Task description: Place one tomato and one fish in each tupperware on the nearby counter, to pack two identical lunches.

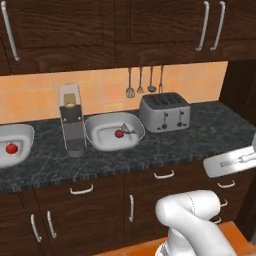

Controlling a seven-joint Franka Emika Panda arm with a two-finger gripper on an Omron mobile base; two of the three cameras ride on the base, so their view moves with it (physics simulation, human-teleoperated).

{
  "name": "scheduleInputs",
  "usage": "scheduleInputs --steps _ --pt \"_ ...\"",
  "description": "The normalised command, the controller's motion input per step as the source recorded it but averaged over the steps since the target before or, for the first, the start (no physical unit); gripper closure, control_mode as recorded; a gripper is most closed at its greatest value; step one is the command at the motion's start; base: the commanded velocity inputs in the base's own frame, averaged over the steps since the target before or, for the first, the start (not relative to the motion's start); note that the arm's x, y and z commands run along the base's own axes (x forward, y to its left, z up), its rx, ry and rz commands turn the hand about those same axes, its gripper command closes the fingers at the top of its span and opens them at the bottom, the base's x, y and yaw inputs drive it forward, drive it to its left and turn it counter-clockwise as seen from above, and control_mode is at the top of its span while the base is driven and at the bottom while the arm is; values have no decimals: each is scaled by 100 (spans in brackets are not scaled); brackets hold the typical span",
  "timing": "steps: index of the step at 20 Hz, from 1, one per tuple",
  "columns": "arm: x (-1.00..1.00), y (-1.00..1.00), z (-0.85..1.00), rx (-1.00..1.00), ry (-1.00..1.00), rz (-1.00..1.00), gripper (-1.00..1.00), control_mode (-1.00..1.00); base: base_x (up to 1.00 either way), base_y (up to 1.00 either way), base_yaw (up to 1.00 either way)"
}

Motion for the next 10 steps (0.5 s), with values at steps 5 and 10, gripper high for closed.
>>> scheduleInputs --steps 5,10 --pt "0 0 0 0 0 0 -100 100 -25 -57 -13" --pt "0 0 0 0 0 0 -100 100 34 -99 -7"
